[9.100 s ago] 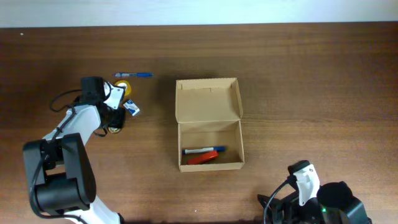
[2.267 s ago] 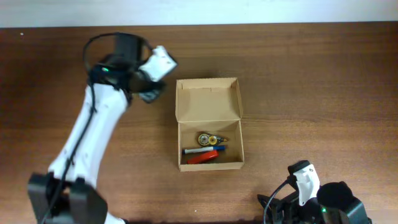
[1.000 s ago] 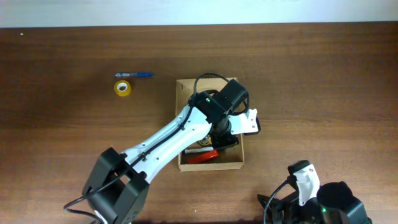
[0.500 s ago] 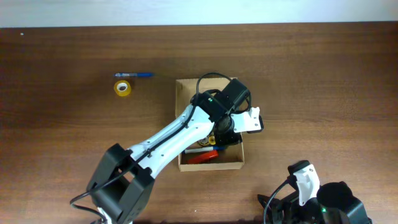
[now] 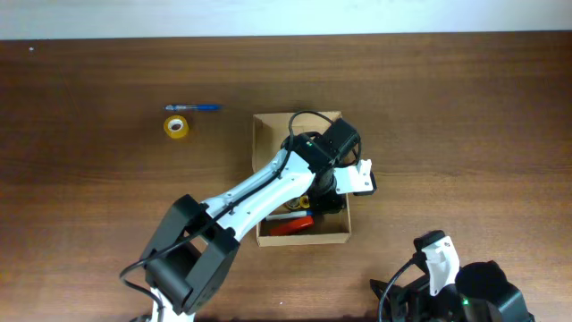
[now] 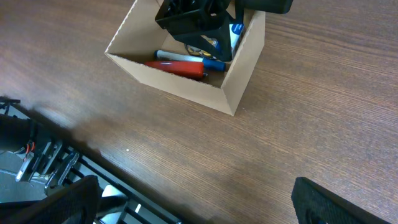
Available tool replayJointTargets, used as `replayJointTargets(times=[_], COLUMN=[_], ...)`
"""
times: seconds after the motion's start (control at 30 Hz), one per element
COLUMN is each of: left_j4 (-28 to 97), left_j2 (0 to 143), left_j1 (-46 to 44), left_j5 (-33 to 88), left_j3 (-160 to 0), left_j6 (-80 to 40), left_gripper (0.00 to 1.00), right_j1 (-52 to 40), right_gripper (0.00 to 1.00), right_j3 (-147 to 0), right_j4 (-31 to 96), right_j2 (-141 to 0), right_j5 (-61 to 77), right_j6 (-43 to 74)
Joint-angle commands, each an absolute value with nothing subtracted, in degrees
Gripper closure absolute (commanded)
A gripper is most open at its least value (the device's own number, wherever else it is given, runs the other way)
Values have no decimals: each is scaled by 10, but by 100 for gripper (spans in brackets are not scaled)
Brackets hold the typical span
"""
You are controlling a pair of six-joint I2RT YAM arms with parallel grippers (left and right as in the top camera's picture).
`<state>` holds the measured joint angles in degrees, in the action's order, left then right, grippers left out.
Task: Pack container
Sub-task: 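Release the staples box inside the box and lift the left gripper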
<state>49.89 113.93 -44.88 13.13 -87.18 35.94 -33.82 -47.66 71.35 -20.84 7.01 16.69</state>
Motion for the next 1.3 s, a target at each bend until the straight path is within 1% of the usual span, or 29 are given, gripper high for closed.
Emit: replayJointTargets(times=[0.0, 0.3, 0.67, 1.2, 1.23, 1.27], left_j4=[497, 504, 523, 525, 526, 526], left_j2=[1142, 1141, 1141, 1138, 1138, 1138], left_j1=[-449, -450, -452, -469, -469, -469], left_j5=[136, 139, 181, 181, 181, 181], left_j3=[-870, -870, -870, -871, -871, -871], left_j6=[360, 360, 359, 341, 337, 336], left_gripper=[59, 59, 59, 58, 46, 42], right_j1=[-343, -343, -343, -343, -343, -343], right_gripper=[1, 1, 1, 1, 1, 1], right_j3=[-475, -475, -475, -475, -475, -475], right_j4=[712, 712, 712, 712, 712, 712], right_j2=[-211, -211, -211, -211, -211, -211], right_j5=[73, 73, 73, 73, 73, 73], right_j6=[165, 165, 165, 165, 165, 165])
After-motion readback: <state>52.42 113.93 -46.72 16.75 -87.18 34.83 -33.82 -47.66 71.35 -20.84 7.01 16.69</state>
